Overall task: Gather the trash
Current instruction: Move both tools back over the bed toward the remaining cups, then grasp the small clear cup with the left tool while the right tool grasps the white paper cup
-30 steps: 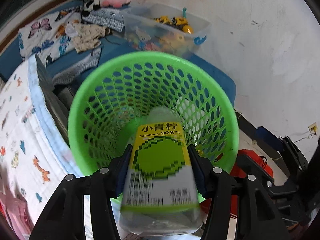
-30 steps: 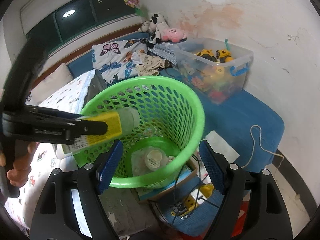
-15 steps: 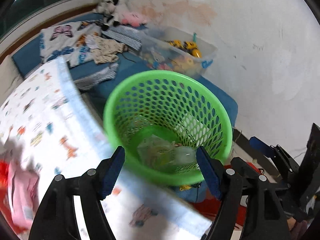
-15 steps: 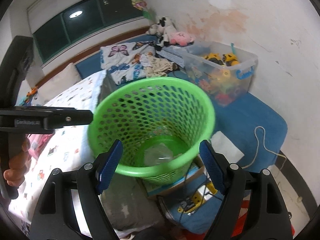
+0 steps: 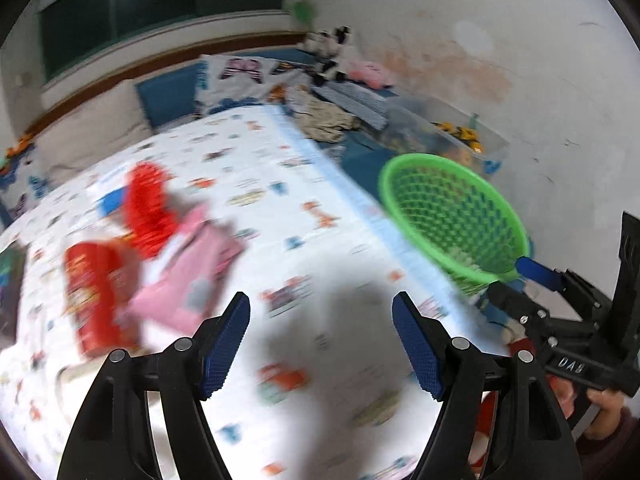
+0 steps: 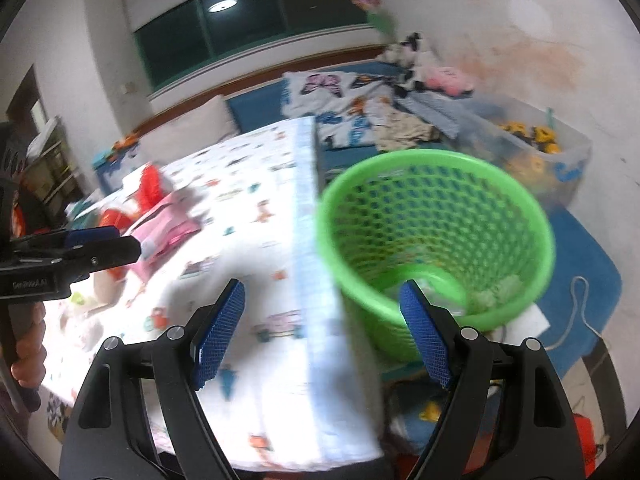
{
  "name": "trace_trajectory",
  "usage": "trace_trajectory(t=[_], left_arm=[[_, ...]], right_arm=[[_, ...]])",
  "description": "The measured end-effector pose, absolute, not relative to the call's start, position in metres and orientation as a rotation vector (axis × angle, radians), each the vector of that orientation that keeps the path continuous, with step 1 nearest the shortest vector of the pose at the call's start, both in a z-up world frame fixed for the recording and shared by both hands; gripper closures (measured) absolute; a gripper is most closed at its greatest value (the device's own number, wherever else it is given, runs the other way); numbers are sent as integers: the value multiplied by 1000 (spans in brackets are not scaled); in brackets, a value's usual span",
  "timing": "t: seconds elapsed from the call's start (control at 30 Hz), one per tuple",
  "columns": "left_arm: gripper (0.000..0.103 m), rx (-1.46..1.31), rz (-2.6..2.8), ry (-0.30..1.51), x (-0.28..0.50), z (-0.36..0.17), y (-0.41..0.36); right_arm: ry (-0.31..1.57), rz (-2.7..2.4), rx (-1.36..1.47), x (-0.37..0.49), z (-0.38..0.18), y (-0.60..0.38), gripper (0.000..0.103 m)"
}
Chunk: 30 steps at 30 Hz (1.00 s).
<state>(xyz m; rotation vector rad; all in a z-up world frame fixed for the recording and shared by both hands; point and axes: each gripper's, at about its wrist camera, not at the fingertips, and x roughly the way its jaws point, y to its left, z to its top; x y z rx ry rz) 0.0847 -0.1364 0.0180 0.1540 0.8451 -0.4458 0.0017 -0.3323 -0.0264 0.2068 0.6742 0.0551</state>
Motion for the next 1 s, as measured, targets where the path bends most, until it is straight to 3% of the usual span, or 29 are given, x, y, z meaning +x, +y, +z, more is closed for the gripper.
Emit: trace_trajectory(t=[0.1, 0.47, 1.0], left_arm=[[32, 138, -383, 838, 76, 16, -106], [16, 107, -133, 825, 45, -6, -11], [15, 50, 51, 856, 36, -57, 18]], right_arm=[[682, 98, 188, 7, -27, -312, 24], [697, 217, 126, 23, -26, -258, 23], [730, 305, 70, 33, -33, -214, 23]])
